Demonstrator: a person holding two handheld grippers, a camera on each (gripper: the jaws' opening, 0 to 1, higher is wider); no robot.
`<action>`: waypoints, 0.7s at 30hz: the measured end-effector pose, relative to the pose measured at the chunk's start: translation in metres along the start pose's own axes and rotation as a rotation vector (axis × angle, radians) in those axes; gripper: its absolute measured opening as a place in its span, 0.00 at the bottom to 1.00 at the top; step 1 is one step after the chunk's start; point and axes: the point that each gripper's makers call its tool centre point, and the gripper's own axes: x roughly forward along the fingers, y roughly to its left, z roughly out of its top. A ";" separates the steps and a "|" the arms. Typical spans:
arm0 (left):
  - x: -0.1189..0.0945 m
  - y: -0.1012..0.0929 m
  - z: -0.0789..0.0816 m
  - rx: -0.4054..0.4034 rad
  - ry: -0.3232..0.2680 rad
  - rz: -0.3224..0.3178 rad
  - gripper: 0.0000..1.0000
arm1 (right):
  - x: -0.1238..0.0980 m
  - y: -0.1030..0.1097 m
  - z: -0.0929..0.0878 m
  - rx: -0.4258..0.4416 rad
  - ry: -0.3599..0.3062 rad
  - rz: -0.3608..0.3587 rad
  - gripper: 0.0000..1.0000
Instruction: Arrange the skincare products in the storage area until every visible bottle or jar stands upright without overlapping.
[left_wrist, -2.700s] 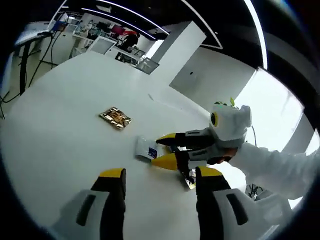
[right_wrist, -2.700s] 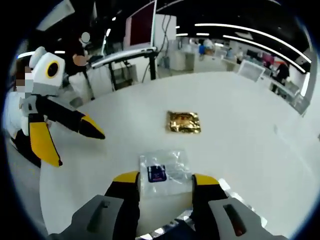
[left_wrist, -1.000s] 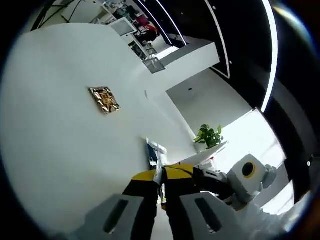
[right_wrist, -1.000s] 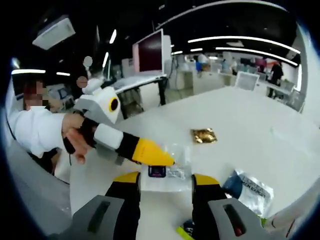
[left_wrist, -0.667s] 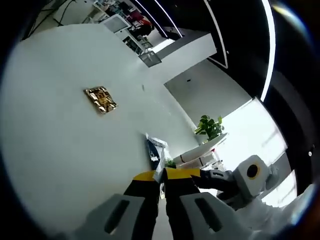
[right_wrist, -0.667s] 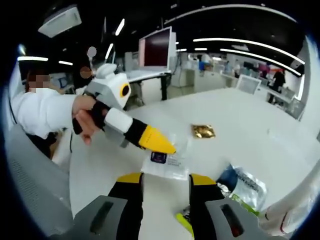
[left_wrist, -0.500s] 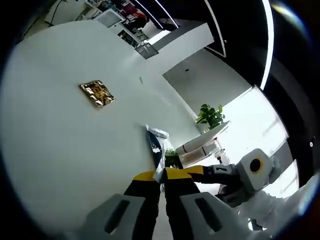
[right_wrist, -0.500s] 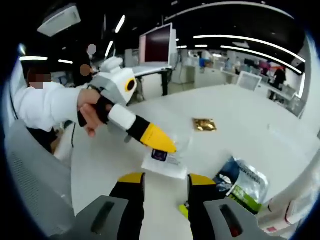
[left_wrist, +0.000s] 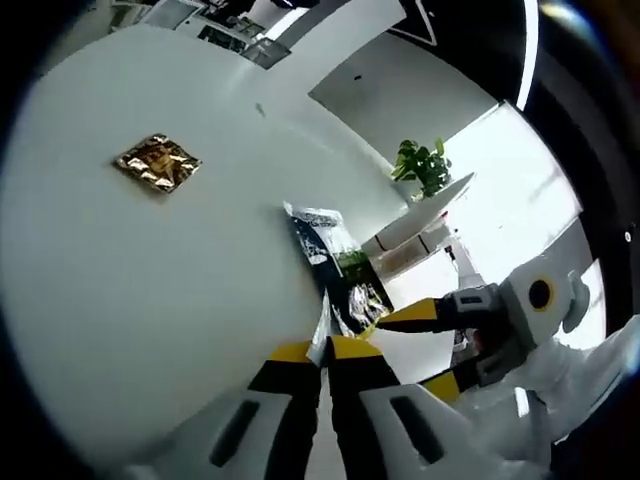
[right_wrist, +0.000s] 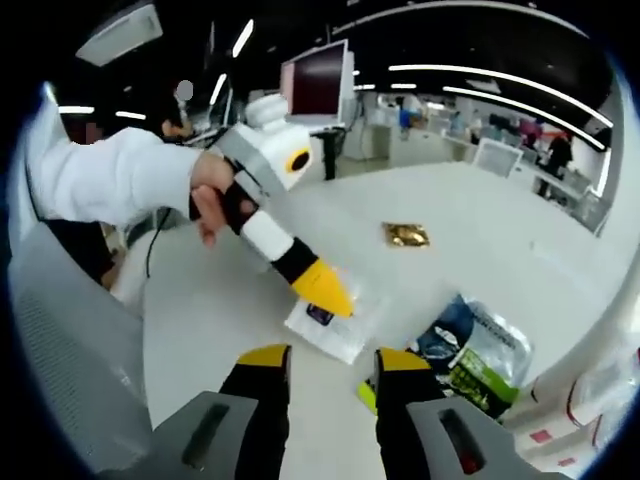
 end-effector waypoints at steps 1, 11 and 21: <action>0.001 -0.001 0.001 -0.009 0.007 -0.007 0.00 | 0.000 -0.001 -0.001 0.001 -0.002 -0.003 0.28; 0.015 0.011 -0.010 0.093 0.153 0.057 0.00 | 0.002 -0.006 -0.001 -0.019 0.004 -0.010 0.25; 0.024 0.006 -0.006 0.339 0.273 0.104 0.00 | 0.014 -0.009 0.000 -0.066 0.016 -0.012 0.21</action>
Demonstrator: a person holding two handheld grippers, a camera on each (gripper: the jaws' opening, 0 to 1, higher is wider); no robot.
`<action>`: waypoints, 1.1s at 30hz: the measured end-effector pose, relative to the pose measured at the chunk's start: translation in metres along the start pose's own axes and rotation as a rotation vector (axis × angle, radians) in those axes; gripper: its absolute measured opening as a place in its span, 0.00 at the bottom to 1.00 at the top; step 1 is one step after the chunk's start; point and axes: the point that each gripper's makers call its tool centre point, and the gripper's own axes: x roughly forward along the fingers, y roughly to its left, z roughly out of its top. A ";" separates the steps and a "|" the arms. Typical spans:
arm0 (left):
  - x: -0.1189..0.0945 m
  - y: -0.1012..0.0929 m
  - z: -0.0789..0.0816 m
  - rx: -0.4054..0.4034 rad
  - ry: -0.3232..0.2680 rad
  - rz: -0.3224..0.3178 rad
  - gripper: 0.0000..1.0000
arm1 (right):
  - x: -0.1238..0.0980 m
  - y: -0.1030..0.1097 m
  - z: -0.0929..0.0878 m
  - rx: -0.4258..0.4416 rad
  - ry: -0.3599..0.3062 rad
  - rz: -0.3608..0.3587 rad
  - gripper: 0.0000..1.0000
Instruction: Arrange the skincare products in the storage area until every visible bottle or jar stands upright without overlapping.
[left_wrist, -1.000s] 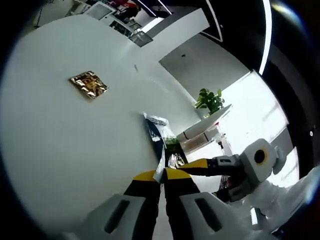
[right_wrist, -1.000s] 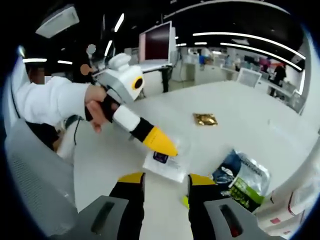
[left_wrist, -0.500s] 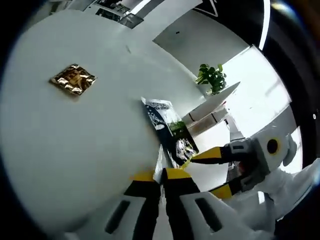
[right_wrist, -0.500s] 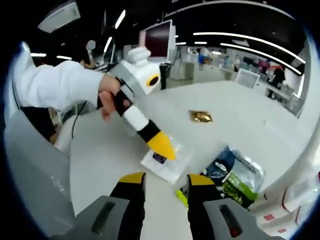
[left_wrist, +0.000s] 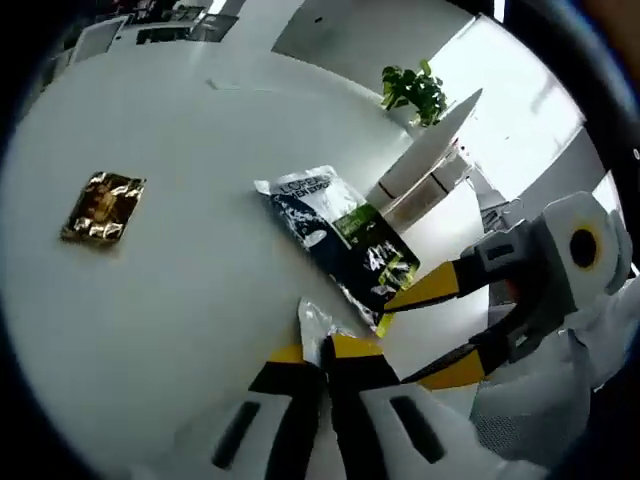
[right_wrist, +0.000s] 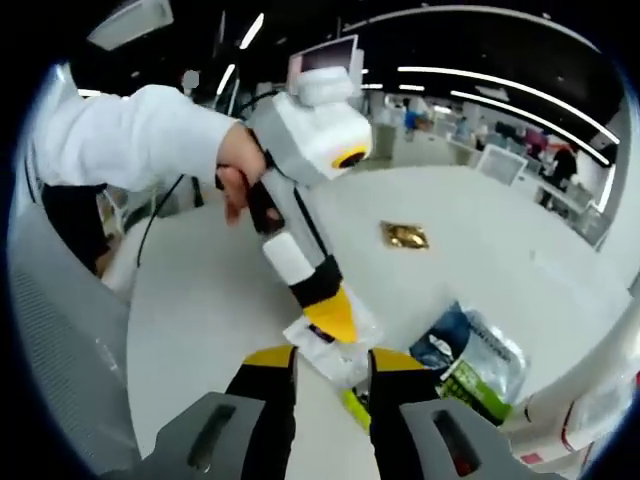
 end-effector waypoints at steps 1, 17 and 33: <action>0.000 -0.001 0.000 0.033 0.012 0.008 0.00 | 0.002 -0.002 0.000 -0.003 0.003 -0.003 0.21; 0.007 -0.003 0.004 0.317 0.080 0.056 0.00 | 0.023 -0.010 -0.015 -0.069 0.071 -0.010 0.15; 0.006 -0.005 0.002 0.313 0.070 0.077 0.01 | 0.028 -0.009 -0.020 -0.059 0.100 0.051 0.16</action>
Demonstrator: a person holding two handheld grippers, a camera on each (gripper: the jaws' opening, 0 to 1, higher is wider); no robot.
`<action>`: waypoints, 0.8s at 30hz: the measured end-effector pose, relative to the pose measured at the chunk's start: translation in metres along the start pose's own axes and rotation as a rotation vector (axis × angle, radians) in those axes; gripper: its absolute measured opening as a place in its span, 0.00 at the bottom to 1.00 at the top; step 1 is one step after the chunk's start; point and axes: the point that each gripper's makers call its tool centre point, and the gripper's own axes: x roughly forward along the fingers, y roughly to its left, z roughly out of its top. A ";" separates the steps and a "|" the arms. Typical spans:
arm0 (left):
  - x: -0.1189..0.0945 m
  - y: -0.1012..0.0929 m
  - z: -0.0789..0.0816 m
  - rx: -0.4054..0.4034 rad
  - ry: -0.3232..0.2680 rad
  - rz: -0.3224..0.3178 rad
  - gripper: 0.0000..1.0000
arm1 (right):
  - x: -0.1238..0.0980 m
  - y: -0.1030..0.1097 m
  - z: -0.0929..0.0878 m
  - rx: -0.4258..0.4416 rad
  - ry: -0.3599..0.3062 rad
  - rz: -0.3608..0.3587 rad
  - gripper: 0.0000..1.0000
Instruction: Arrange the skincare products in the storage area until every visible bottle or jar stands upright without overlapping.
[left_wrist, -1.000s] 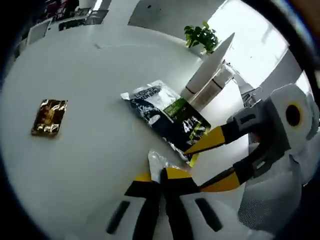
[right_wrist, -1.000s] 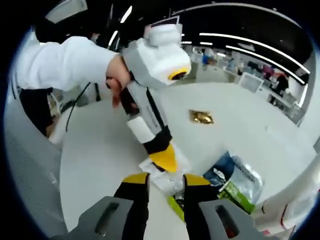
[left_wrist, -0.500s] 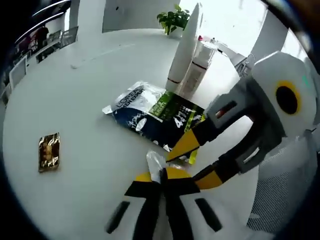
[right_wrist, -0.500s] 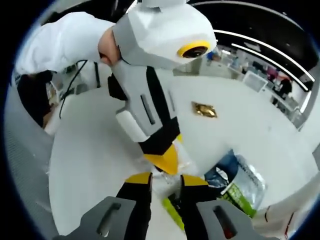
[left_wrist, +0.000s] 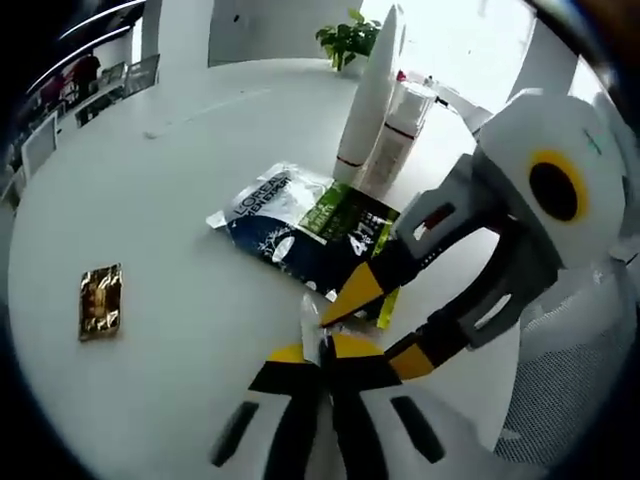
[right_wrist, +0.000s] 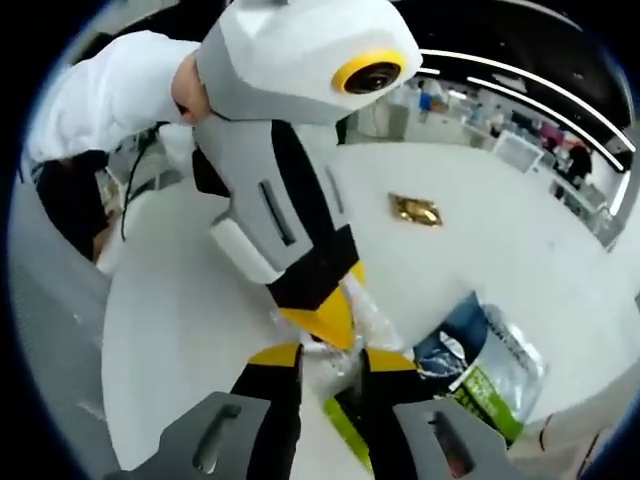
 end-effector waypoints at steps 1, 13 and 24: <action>0.000 0.000 0.000 0.000 -0.001 0.001 0.01 | 0.000 0.000 0.000 0.000 0.000 0.001 0.16; -0.023 0.022 -0.006 -0.019 -0.030 0.081 0.10 | 0.000 0.000 0.000 0.017 -0.013 -0.005 0.16; -0.019 0.032 -0.013 -0.042 -0.050 0.146 0.06 | 0.000 0.001 0.000 0.018 -0.024 -0.007 0.16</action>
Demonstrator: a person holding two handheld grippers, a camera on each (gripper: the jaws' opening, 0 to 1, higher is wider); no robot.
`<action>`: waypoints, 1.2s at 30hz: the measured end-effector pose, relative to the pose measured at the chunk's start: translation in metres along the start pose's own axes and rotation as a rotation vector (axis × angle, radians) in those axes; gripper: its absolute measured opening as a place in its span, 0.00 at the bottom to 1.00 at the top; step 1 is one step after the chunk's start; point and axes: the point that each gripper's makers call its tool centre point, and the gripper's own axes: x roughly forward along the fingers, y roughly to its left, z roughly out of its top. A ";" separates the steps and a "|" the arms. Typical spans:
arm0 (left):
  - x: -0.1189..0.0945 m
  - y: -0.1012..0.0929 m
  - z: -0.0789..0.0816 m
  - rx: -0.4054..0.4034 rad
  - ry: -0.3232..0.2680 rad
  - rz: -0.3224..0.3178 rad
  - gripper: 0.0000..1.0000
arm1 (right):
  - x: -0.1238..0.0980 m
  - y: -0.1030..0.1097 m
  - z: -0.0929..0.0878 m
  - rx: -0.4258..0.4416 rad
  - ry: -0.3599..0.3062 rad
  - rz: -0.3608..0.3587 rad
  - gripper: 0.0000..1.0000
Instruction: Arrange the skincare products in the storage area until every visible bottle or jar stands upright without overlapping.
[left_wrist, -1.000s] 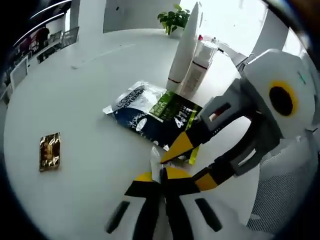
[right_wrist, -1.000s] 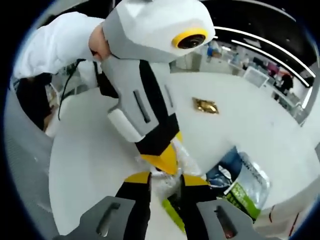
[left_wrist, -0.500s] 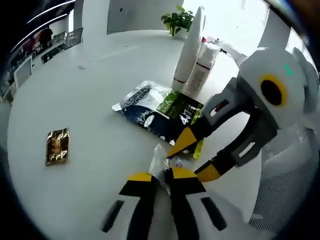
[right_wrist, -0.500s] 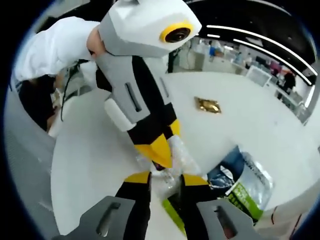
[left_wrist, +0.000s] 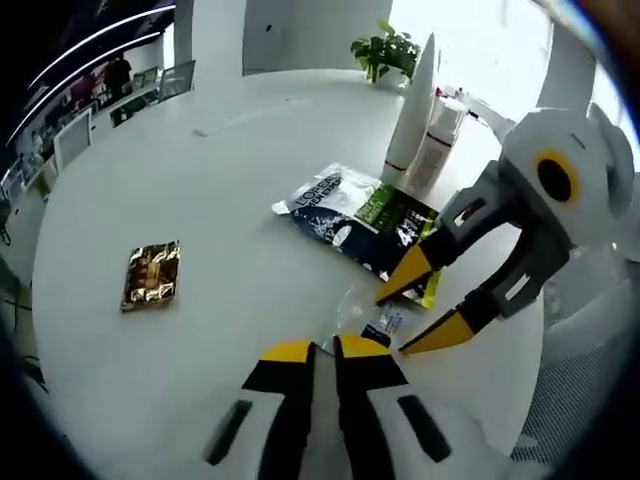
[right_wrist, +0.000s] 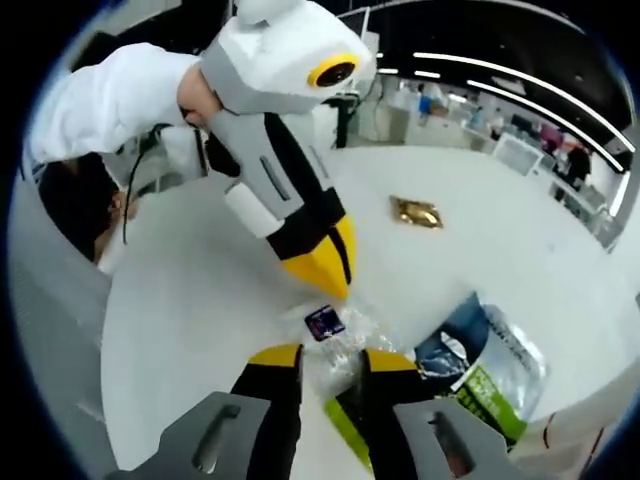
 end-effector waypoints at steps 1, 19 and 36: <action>0.000 0.001 0.000 0.009 0.000 0.005 0.06 | 0.000 0.000 0.000 -0.001 -0.002 0.000 0.16; -0.011 0.002 0.003 -0.001 -0.044 0.024 0.07 | 0.002 0.000 0.002 0.020 0.014 0.006 0.21; -0.039 0.006 0.000 -0.069 -0.116 0.039 0.11 | -0.022 -0.003 0.016 0.006 -0.024 -0.060 0.28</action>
